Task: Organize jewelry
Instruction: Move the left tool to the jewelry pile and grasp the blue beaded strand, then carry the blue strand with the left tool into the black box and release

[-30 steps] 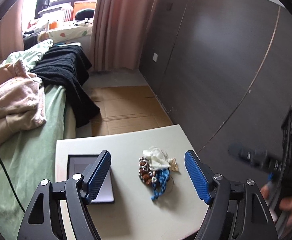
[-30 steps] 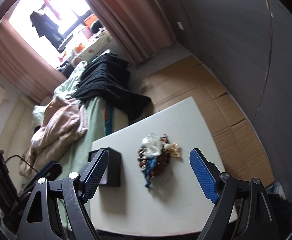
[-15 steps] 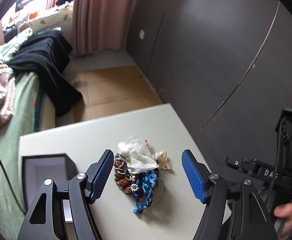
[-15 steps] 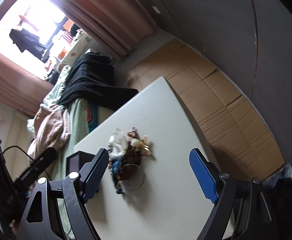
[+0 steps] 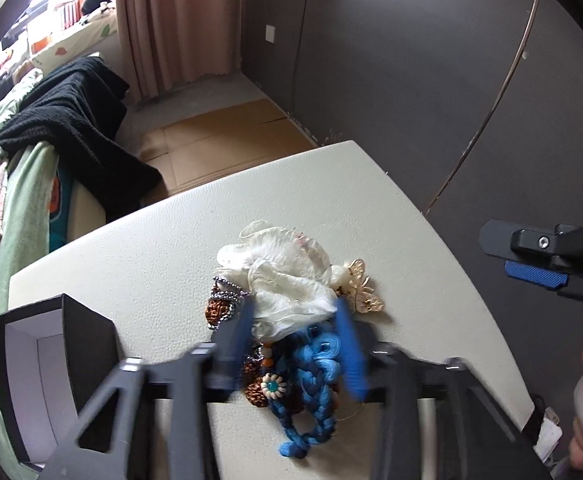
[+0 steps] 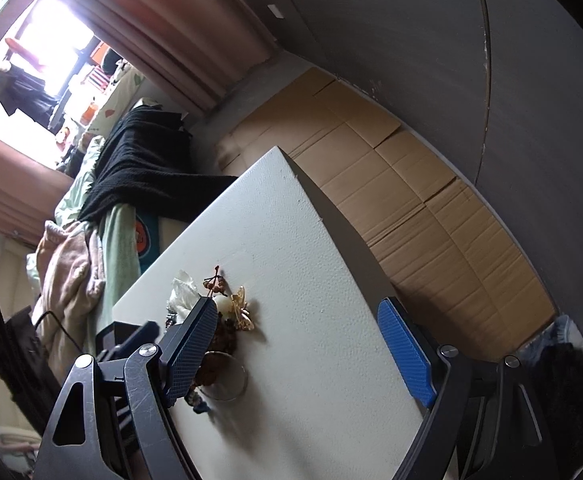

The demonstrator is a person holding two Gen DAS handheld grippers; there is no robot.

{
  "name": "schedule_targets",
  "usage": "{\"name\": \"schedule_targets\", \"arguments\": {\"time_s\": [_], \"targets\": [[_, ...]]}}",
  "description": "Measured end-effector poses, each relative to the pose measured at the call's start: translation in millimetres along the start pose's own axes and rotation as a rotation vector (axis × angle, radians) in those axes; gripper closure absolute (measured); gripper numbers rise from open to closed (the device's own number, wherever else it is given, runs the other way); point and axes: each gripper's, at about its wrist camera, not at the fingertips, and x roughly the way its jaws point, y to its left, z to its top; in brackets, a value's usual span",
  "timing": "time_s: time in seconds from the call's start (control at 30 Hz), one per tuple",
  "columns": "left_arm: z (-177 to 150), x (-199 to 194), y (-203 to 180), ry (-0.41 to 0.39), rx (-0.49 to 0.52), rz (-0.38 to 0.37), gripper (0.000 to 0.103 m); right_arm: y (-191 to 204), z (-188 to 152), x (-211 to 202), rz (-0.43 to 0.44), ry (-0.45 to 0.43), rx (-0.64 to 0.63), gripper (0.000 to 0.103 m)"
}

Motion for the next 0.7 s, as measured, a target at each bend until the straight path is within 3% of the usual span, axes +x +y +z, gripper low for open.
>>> {"name": "schedule_targets", "arguments": {"time_s": [0.03,0.07,0.23,0.57,0.6,0.7], "targets": [[2,-2,4,-0.004,-0.005,-0.012,0.093,1,0,0,0.0,0.001,-0.001,0.019],[5,-3,9,-0.014,-0.016,-0.009,0.102,1,0,0,0.001,0.0,-0.001,0.019],[10,-30,32,-0.082,-0.101,-0.09,0.102,8,-2,0,-0.001,0.001,-0.009,0.019],[2,-83,54,-0.157,-0.171,-0.087,0.102,37,-19,3,0.057,0.037,-0.075,0.019],[1,-89,57,-0.165,-0.177,-0.086,0.102,43,-22,4,0.065,0.035,-0.089,0.02],[-3,-101,64,-0.183,-0.192,-0.078,0.102,62,-28,13,0.082,0.049,-0.144,0.038]]}}
